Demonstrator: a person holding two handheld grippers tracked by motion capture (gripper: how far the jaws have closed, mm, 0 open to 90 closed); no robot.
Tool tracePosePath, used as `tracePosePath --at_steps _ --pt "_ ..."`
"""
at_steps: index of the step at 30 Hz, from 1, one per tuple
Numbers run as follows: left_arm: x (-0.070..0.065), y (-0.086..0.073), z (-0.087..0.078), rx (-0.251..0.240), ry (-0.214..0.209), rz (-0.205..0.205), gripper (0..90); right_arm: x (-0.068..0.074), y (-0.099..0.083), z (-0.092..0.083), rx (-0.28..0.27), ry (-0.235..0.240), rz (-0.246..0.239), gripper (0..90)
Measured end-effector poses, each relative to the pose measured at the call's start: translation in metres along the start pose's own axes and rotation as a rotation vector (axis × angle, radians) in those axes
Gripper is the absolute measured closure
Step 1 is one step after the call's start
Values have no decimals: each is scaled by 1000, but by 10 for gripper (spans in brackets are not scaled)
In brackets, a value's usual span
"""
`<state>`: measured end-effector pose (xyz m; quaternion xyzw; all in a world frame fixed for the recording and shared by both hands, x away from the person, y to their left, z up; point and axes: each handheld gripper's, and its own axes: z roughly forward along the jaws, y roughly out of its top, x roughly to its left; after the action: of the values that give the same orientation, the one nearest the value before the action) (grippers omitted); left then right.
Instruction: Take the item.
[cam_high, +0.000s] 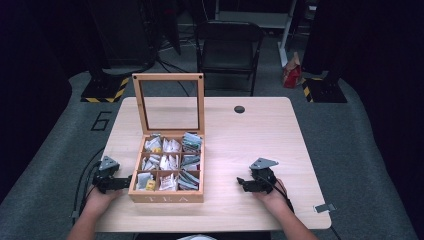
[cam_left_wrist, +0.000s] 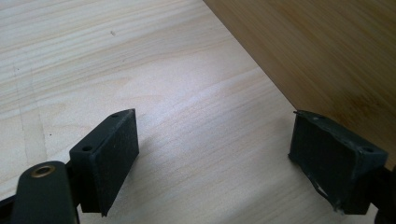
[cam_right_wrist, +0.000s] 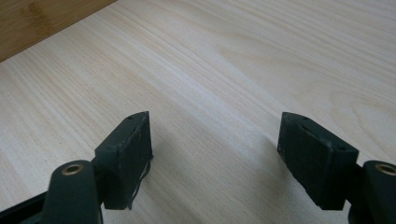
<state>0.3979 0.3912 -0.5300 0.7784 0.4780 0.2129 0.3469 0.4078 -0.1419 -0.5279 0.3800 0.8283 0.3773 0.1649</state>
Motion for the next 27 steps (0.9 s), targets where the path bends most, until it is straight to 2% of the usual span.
tracePosePath --at_steps 12,15,20,23,27 --pt "0 0 0 -1 0 -1 152 0 0 0 -1 0 1 256" --pt "0 0 0 0 0 0 152 0 -1 -1 3 7 -15 288" --pt "0 0 0 0 0 0 152 2 0 -1 1 11 1 317" --pt "0 0 0 0 0 1 152 2 1 -2 14 20 -14 344" --pt "0 0 0 0 0 0 152 3 3 -3 13 16 -5 361"
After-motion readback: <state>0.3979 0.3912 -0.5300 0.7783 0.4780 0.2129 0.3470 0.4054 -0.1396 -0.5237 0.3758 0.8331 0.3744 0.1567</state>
